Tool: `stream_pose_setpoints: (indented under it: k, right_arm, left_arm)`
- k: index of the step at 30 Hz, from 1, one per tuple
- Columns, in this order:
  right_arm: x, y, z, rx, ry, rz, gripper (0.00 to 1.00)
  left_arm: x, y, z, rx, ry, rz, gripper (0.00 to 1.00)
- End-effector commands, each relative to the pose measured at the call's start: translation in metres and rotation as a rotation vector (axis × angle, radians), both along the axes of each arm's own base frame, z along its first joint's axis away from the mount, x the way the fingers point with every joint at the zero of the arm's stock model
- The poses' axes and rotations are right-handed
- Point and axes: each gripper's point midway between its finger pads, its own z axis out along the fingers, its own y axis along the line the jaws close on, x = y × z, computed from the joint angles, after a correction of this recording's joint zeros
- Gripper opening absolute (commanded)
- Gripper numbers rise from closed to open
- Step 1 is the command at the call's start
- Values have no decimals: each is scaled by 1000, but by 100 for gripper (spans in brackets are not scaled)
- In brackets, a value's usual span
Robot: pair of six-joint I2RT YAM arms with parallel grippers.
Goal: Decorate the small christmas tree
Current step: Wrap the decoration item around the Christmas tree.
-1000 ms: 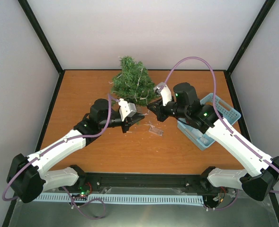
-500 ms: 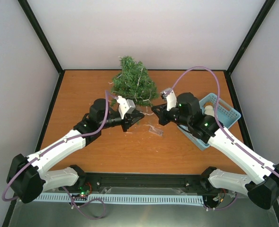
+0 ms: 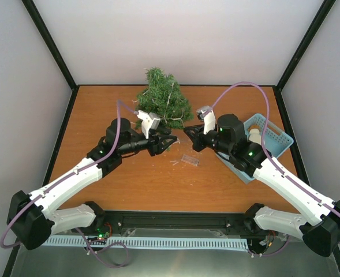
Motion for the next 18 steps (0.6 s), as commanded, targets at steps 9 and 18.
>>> stream_pose_setpoints:
  k: [9,18]
  right_arm:
    - [-4,6,7,39,-17,29,3]
    - [-5,6,6,42,-14,29,3]
  left_arm:
    - [20,-6,-1,-56,210,79,57]
    - [12,-11,3,-128,242,23,46]
